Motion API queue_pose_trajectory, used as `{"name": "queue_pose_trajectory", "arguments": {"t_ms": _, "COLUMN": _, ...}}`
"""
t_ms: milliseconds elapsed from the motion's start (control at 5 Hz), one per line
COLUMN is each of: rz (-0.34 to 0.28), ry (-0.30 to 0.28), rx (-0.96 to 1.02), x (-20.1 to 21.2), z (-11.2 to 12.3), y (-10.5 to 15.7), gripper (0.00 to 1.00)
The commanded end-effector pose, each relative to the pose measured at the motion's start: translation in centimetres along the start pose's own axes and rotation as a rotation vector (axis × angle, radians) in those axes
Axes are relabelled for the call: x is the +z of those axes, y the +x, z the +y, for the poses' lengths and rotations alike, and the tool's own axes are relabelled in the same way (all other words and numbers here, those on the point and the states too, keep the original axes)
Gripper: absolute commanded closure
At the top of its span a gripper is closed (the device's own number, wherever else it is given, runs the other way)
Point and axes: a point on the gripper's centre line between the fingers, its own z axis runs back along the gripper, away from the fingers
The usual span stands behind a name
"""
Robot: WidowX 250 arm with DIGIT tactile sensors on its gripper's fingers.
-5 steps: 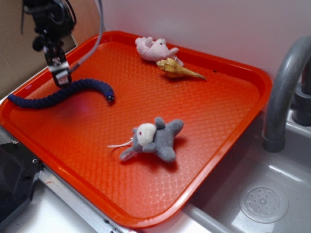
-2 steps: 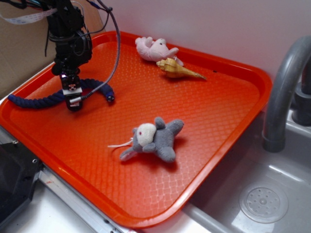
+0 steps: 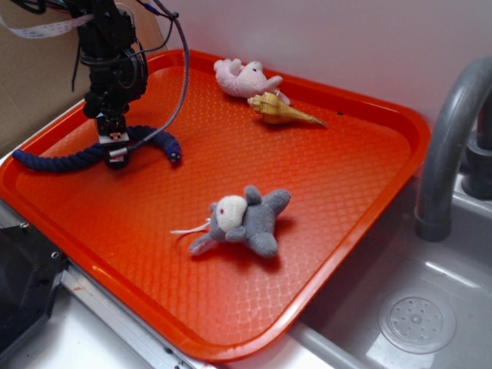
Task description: Grab the blue rope.
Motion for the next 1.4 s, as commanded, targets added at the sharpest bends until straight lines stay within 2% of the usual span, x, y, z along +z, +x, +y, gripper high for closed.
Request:
{"name": "queue_pose_trajectory", "arguments": {"t_ms": 0, "rz": -0.024, "ry": 0.039, "rx": 0.003, "x": 0.7, "z": -0.1, "y": -0.1, "gripper": 1.00}}
{"name": "queue_pose_trajectory", "arguments": {"t_ms": 200, "rz": -0.058, "ry": 0.054, "rx": 0.090, "x": 4.9, "z": -0.5, "y": -0.4, "gripper": 1.00}}
{"name": "queue_pose_trajectory", "arguments": {"t_ms": 400, "rz": -0.141, "ry": 0.041, "rx": 0.290, "x": 10.0, "z": -2.1, "y": -0.6, "gripper": 1.00}}
{"name": "queue_pose_trajectory", "arguments": {"t_ms": 600, "rz": -0.215, "ry": -0.105, "rx": 0.416, "x": 15.0, "z": -3.8, "y": -1.7, "gripper": 1.00}}
{"name": "queue_pose_trajectory", "arguments": {"t_ms": 800, "rz": -0.275, "ry": -0.210, "rx": 0.455, "x": 20.1, "z": -5.0, "y": -2.7, "gripper": 1.00}}
{"name": "queue_pose_trajectory", "arguments": {"t_ms": 1000, "rz": -0.317, "ry": -0.200, "rx": 0.486, "x": 23.9, "z": -6.0, "y": -2.8, "gripper": 1.00}}
{"name": "queue_pose_trajectory", "arguments": {"t_ms": 1200, "rz": -0.355, "ry": -0.202, "rx": 0.436, "x": 23.2, "z": -5.8, "y": -1.6, "gripper": 1.00}}
